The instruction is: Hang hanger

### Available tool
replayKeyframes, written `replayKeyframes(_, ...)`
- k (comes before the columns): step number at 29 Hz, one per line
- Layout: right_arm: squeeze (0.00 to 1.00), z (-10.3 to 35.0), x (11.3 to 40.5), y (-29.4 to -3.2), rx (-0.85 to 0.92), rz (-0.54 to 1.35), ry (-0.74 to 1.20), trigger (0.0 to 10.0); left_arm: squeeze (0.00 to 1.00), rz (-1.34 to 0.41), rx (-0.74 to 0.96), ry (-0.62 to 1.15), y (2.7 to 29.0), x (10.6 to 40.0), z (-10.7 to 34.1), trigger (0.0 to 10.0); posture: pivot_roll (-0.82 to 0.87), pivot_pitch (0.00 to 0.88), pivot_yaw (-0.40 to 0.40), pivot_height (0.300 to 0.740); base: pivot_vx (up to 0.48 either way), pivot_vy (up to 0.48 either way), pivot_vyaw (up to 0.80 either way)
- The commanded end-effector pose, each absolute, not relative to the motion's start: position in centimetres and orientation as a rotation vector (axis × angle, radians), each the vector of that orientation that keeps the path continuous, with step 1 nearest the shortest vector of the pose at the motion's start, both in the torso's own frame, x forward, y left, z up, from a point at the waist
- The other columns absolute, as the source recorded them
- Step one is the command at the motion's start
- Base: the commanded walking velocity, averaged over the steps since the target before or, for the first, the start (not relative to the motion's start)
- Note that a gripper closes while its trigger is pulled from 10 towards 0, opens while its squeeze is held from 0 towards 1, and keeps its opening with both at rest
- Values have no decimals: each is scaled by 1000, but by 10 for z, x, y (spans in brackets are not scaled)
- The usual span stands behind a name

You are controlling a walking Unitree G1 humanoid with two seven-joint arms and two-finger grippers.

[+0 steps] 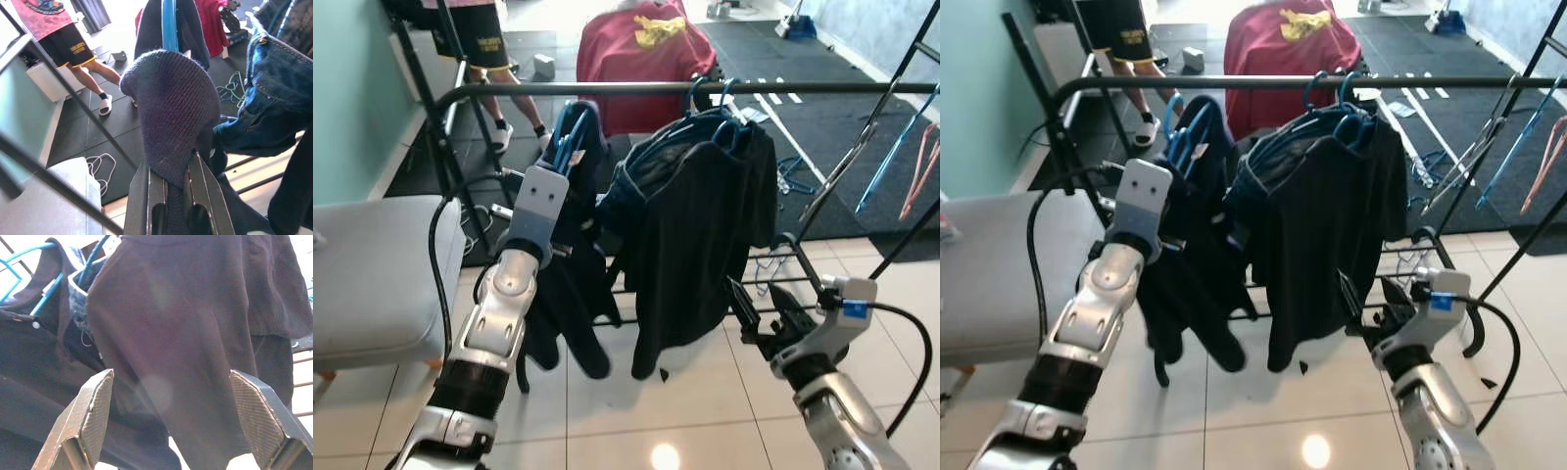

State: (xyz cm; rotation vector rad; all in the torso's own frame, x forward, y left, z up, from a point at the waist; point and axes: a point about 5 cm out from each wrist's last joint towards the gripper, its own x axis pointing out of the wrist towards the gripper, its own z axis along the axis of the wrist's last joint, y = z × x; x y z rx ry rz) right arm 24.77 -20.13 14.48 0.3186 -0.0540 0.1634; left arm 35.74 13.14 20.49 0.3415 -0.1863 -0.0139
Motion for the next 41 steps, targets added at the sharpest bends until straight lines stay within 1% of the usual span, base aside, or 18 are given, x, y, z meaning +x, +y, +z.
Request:
replayKeyframes(1, 0, 141, 246, -203, 317, 151, -40, 10000, 0, -19, 328, -257, 126, 359, 220, 10000, -108, 146, 30, 740, 382, 0, 0)
replayKeyframes(14, 0, 141, 247, -203, 321, 148, -38, 10000, 0, -8, 305, -235, 124, 366, 218, 10000, -109, 156, 32, 740, 377, 0, 0)
replayKeyframes(17, 0, 141, 247, -203, 323, 147, -37, 10000, 0, 1, 299, -231, 125, 368, 218, 10000, -110, 158, 32, 740, 0, 0, 0)
replayKeyframes(18, 0, 141, 246, -203, 325, 145, -37, 10000, 0, 11, 293, -192, 127, 370, 211, 10000, -109, 162, 35, 740, 0, 0, 0)
replayKeyframes(24, 0, 141, 246, -203, 328, 142, -38, 10000, 0, 19, 266, -158, 129, 369, 203, 10000, -107, 167, 34, 740, 0, 0, 0)
replayKeyframes(25, 0, 141, 246, -203, 330, 142, -38, 10000, 0, 9, 235, -187, 127, 368, 207, 10000, -108, 168, 33, 740, 0, 0, 0)
replayKeyframes(27, 0, 141, 246, -203, 330, 142, -38, 10000, 0, 9, 235, -187, 127, 368, 207, 10000, -108, 168, 33, 740, 0, 0, 0)
replayKeyframes(28, 0, 141, 246, -204, 331, 141, -38, 10000, 0, 1, 223, -222, 125, 366, 212, 10000, -108, 168, 31, 740, 0, 0, 0)
replayKeyframes(30, 0, 141, 246, -204, 331, 142, -36, 10000, 0, 1, 213, -217, 124, 367, 213, 10000, -106, 168, 29, 740, 0, 0, 0)
replayKeyframes(31, 0, 141, 246, -203, 331, 142, -35, 10000, 0, 5, 198, -151, 124, 369, 203, 10000, -109, 169, 31, 740, 0, 0, 0)
replayKeyframes(33, 0, 141, 246, -203, 331, 142, -35, 10000, 0, 5, 198, -151, 124, 369, 203, 10000, -109, 169, 31, 740, 0, 0, 0)
replayKeyframes(34, 0, 141, 246, -203, 330, 141, -35, 10000, 0, 9, 188, -87, 124, 371, 193, 10000, -111, 169, 32, 740, 0, 0, 0)
replayKeyframes(35, 0, 141, 246, -203, 330, 141, -35, 10000, 0, 9, 188, -87, 124, 371, 193, 10000, -111, 169, 32, 740, 0, 0, 0)
replayKeyframes(36, 0, 141, 246, -203, 330, 140, -35, 10000, 0, 5, 173, -40, 123, 372, 185, 10000, -112, 171, 33, 740, 0, 0, 0)
replayKeyframes(38, 0, 141, 246, -203, 330, 140, -35, 10000, 0, 5, 173, -40, 123, 372, 185, 10000, -112, 171, 33, 740, 0, 0, 0)
replayKeyframes(39, 0, 141, 246, -204, 329, 138, -34, 10000, 443, -15, 159, 5, 120, 371, 177, 10000, -110, 172, 31, 740, 0, 0, 0)
replayKeyframes(40, 0, 141, 246, -204, 328, 137, -34, 10000, 1000, -39, 159, 42, 117, 369, 169, 10000, -111, 172, 31, 740, 0, 0, 0)
replayKeyframes(41, 0, 141, 246, -204, 328, 137, -34, 10000, 1000, -39, 159, 42, 117, 369, 169, 10000, -111, 172, 31, 740, 0, 0, 0)
